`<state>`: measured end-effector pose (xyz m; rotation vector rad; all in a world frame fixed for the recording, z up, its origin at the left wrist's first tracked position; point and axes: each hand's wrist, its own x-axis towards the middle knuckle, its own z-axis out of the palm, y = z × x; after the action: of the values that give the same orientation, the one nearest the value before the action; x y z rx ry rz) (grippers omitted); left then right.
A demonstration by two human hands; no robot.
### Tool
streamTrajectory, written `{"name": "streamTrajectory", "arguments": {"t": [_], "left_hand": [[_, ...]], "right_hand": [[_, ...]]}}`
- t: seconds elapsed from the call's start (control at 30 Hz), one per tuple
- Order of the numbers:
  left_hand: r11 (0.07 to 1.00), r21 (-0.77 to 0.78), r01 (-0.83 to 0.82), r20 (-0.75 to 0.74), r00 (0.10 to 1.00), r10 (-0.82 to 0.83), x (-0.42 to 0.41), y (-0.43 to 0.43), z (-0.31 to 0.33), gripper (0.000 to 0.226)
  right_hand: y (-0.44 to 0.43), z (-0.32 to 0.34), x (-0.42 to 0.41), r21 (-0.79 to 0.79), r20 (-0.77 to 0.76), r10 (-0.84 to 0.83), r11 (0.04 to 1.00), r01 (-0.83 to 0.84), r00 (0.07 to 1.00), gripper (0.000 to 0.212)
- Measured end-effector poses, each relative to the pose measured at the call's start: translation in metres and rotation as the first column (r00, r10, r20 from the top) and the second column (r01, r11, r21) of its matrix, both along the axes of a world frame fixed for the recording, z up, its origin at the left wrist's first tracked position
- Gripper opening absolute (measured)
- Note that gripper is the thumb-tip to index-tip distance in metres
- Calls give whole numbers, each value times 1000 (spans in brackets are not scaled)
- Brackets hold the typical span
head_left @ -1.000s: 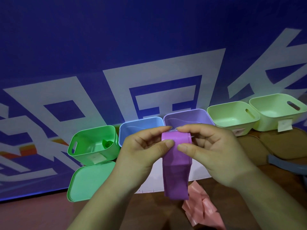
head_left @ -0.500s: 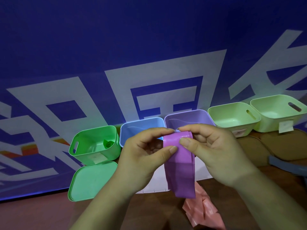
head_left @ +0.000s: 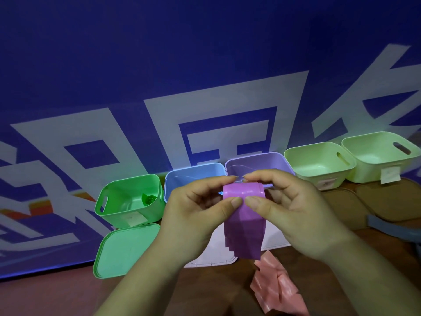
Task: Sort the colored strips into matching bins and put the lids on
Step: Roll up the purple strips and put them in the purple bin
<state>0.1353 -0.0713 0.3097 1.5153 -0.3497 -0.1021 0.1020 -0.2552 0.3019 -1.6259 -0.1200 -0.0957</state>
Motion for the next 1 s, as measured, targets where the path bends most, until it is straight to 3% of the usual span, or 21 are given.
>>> {"name": "streamTrajectory", "arguments": {"t": [0.13,0.37,0.6,0.73,1.0], "left_hand": [[999,-44,-5,-68,998,2,-1,-3,5,35],[999,-34,2,-103,995,-6,-2,-4,7,26],[996,-6,91,-45,995,-91,-1,-2,4,45],[996,48,70,44,996,-72,-1,0,0,42],[998,18,68,79,995,-69,-2,-2,-1,38]], "right_hand": [[-1,0,-3,-3,50,25,1000,-25,998,39],[-1,2,-5,14,91,-14,1000,12,996,38],[-4,5,-2,72,87,-21,997,14,996,36],[-5,4,0,82,79,-15,997,8,997,34],[-3,3,1,108,57,-12,994,6,998,30]]}}
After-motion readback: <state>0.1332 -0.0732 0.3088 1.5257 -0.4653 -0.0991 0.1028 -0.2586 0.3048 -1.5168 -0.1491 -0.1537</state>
